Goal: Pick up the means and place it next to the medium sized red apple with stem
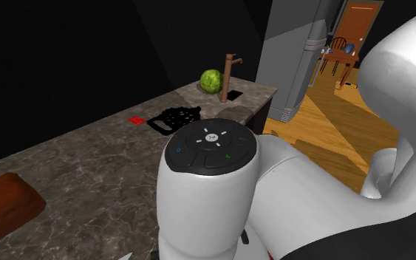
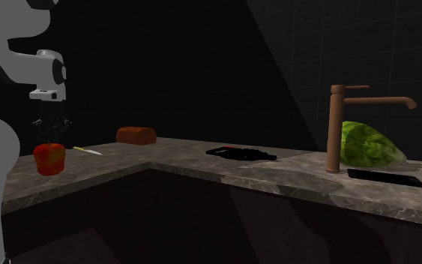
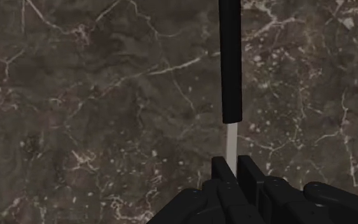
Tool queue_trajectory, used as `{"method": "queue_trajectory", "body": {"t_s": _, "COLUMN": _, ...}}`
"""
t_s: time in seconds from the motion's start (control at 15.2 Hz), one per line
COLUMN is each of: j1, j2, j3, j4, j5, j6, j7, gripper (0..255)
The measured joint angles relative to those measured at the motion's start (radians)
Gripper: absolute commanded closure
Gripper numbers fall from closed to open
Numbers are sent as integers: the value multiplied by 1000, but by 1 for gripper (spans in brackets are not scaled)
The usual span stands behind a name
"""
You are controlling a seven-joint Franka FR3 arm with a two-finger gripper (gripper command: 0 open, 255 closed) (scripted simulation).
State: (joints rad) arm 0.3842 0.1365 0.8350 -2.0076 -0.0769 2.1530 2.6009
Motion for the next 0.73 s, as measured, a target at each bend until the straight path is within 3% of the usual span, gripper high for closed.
{"method": "queue_trajectory", "body": {"t_s": 0.73, "j1": 33, "j2": 97, "j3": -29, "j4": -65, "j5": -95, "j6": 130, "j7": 62, "gripper": 255}}
